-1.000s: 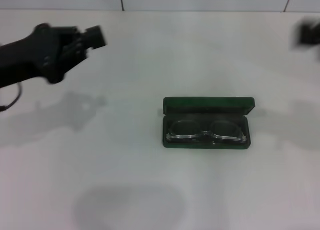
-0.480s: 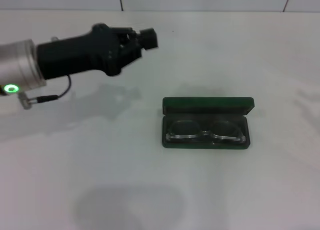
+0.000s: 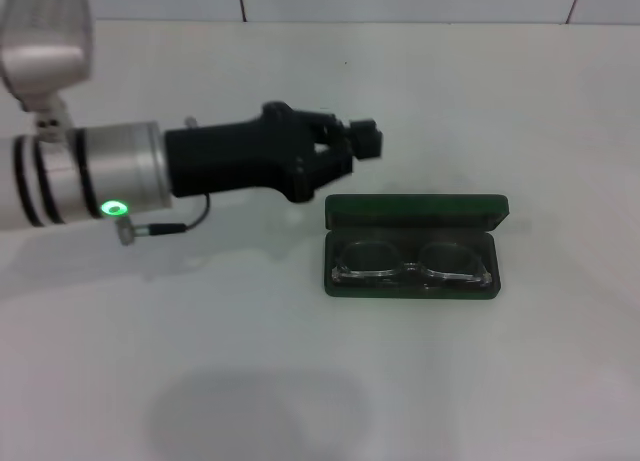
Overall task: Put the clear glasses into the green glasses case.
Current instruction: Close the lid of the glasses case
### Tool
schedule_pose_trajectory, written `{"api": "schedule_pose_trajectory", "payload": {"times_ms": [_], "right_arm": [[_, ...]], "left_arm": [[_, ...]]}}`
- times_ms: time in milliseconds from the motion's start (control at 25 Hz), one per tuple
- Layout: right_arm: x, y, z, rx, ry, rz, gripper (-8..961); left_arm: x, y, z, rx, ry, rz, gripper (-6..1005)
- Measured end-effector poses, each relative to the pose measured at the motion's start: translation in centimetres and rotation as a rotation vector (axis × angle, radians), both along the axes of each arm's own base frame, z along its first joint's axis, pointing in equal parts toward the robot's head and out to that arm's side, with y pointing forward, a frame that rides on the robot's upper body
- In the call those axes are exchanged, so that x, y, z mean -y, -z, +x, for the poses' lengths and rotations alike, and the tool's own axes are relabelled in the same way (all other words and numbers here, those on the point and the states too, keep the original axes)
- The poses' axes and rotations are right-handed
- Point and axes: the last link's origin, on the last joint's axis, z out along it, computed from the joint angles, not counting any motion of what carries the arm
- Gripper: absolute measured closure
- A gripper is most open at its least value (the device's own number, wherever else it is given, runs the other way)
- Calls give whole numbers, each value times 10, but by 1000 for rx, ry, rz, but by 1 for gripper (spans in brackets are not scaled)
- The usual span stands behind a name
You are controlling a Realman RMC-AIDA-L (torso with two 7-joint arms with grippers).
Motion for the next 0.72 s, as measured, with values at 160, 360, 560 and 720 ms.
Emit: {"api": "schedule_pose_trajectory", "payload": {"times_ms": [160, 360, 560, 720], "right_arm": [[-3, 5, 2, -8, 10, -17, 567], [-6, 9, 3, -32, 8, -16, 560], [-11, 17, 3, -49, 6, -25, 559], [-15, 22, 4, -64, 3, -38, 559]], "left_arm": [[-2, 15, 2, -24, -7, 2, 874], [-10, 28, 2, -44, -68, 20, 797], [-13, 46, 6, -104, -81, 8, 785], [-10, 60, 9, -166, -65, -18, 820]]}}
